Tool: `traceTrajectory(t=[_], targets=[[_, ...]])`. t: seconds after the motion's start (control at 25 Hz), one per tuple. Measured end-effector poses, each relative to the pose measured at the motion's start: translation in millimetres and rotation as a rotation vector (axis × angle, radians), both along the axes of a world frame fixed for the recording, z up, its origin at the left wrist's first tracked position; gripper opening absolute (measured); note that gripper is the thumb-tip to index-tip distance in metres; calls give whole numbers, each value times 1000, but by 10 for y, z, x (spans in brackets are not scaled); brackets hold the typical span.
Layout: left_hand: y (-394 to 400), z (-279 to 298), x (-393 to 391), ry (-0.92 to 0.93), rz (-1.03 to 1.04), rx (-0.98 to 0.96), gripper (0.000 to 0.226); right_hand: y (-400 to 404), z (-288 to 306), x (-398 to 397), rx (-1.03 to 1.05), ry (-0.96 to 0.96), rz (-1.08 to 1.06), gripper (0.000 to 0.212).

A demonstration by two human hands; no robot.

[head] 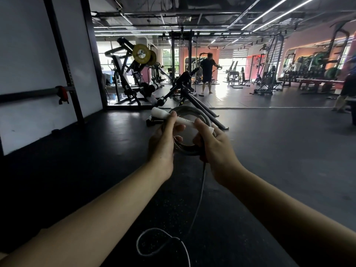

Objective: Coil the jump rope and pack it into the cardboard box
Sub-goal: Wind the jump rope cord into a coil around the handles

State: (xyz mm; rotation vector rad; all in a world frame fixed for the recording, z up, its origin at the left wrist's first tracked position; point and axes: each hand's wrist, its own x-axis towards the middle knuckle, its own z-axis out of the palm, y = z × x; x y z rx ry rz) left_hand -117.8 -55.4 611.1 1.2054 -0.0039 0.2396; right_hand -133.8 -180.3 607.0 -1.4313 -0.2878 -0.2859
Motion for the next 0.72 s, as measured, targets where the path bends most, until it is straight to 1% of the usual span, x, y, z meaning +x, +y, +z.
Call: traceTrajectory(t=[0.08, 0.16, 0.2, 0.24, 0.28, 0.32, 0.36, 0.4, 0.44, 0.52, 0.56, 0.64, 0.68, 0.72], targets=[[147, -30, 63, -42, 5, 132, 48, -73, 77, 18, -119, -7, 35, 37], [299, 23, 98, -137, 42, 285, 70, -181, 182, 34, -252, -14, 83, 39], [384, 82, 114, -243, 46, 412, 77, -239, 235, 47, -319, -17, 108, 38], [460, 157, 140, -373, 34, 598, 81, -288, 282, 56, -402, -24, 134, 35], [504, 256, 153, -481, -26, 824, 82, -329, 326, 65, -495, -36, 161, 32], [502, 363, 137, -532, -139, 1012, 81, -357, 363, 77, -589, -52, 183, 30], [473, 457, 117, -514, -277, 1125, 75, -377, 398, 93, -668, -71, 200, 31], [430, 534, 102, -449, -394, 1154, 67, -397, 432, 102, -728, -86, 210, 35], [384, 589, 91, -357, -471, 1137, 60, -417, 462, 107, -772, -99, 215, 39], [327, 643, 67, -182, -581, 1120, 45, -446, 502, 87, -817, -125, 229, 41], [314, 644, 60, -150, -607, 1163, 39, -458, 505, 66, -828, -135, 241, 40], [309, 637, 31, -195, -582, 1286, 40, -481, 492, 26, -801, -140, 256, 43], [314, 634, 16, -233, -553, 1320, 42, -505, 485, 22, -756, -131, 253, 48], [327, 635, -3, -266, -526, 1312, 41, -545, 485, 27, -700, -115, 241, 54]])
